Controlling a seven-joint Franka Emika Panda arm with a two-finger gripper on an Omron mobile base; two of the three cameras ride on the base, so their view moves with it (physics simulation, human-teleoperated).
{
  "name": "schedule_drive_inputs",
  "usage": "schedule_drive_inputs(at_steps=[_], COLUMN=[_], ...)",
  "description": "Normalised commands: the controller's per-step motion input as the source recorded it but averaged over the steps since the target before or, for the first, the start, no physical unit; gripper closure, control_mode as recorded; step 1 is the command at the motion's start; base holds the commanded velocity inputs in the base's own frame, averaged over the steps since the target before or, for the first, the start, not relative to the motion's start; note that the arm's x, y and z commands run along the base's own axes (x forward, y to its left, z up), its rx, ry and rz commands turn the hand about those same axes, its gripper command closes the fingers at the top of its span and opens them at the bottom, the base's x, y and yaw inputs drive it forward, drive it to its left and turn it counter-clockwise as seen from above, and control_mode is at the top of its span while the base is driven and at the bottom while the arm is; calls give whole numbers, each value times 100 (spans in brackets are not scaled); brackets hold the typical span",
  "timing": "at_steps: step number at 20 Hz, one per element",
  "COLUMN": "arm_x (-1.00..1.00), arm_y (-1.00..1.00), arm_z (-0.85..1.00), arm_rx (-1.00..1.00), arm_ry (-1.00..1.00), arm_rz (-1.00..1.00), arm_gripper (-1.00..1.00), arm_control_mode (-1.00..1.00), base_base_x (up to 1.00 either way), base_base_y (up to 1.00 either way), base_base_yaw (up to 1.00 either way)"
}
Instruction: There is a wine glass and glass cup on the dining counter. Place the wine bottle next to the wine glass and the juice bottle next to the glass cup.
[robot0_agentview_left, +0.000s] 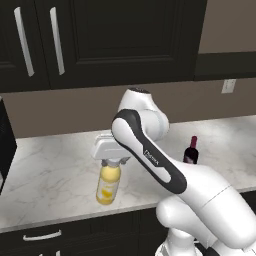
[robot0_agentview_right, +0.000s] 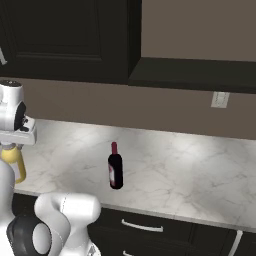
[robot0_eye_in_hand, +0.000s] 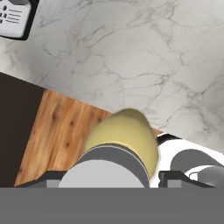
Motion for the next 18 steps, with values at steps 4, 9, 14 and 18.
schedule_drive_inputs(at_steps=[4, 9, 14, 18], arm_x=[0, 0, 0, 0], arm_y=[0, 0, 0, 0], arm_z=[0, 0, 0, 0], arm_rx=[0, 0, 0, 0], arm_ry=[0, 0, 0, 0], arm_rz=[0, 0, 0, 0], arm_gripper=[100, 100, 100, 100], arm_control_mode=[100, 100, 100, 100], base_base_x=[0, 0, 0, -26], base_base_y=[0, 0, 0, 1], base_base_yaw=[0, 0, 0, 0])
